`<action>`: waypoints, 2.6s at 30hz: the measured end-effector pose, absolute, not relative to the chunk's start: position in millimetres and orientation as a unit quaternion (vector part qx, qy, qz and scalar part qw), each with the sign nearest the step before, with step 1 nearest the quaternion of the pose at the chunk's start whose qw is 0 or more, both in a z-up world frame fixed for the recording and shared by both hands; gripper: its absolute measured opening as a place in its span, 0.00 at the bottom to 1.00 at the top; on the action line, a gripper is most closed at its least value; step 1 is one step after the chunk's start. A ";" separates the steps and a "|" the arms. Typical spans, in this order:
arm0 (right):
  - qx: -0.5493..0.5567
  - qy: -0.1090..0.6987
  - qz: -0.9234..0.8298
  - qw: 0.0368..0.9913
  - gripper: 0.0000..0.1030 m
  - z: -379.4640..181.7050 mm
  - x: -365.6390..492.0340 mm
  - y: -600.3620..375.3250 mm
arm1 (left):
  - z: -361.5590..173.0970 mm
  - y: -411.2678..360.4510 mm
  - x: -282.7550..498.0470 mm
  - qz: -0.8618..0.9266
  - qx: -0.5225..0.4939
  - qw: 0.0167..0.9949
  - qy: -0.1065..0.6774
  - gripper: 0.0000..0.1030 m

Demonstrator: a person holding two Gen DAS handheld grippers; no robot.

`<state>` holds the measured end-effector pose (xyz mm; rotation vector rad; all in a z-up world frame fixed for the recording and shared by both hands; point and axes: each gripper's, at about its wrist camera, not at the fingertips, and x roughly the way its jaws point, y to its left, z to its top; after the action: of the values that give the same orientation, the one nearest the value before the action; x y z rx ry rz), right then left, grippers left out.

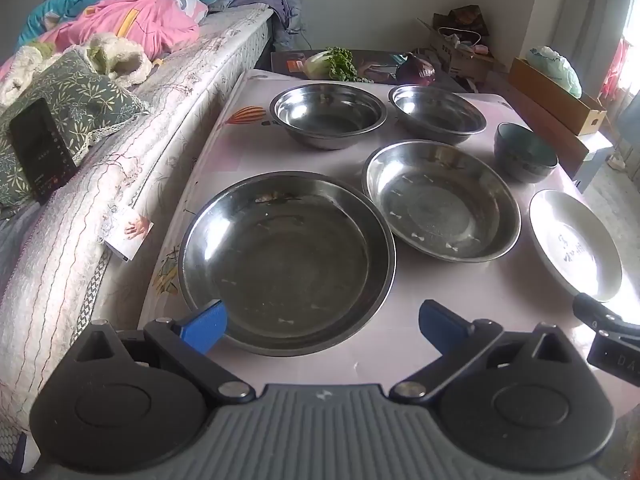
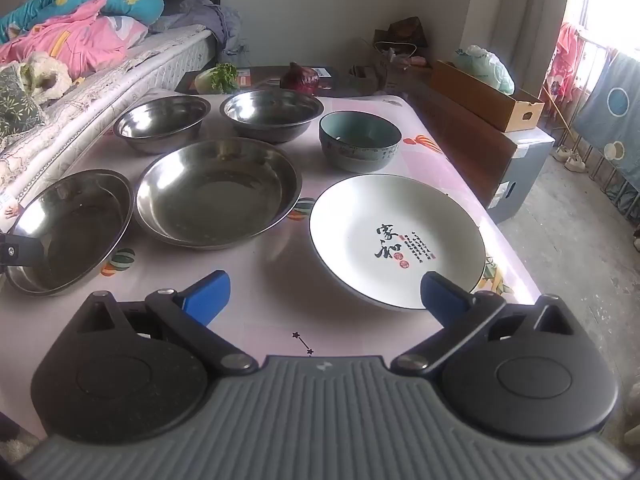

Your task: Organize plates and bowls

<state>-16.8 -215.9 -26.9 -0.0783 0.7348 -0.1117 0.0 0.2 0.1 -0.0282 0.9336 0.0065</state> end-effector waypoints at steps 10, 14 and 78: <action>-0.038 0.357 -0.063 0.931 0.99 -28.5 -15.8 -216.9 | -5.0 -7.8 -0.5 -0.013 -0.012 0.890 0.455 1.00; -0.037 0.362 -0.068 0.929 0.99 -24.6 -14.6 -220.5 | -2.3 -10.2 -4.5 -0.025 -0.008 0.888 0.459 1.00; -0.025 0.384 -0.061 0.921 0.99 -24.0 -15.5 -221.2 | -3.9 -18.9 -12.6 -0.070 -0.002 0.875 0.479 1.00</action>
<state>-15.5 -221.2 -24.0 -0.0510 0.7881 -0.1262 -12.6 -18.9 -3.9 -0.0048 1.0003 -0.1453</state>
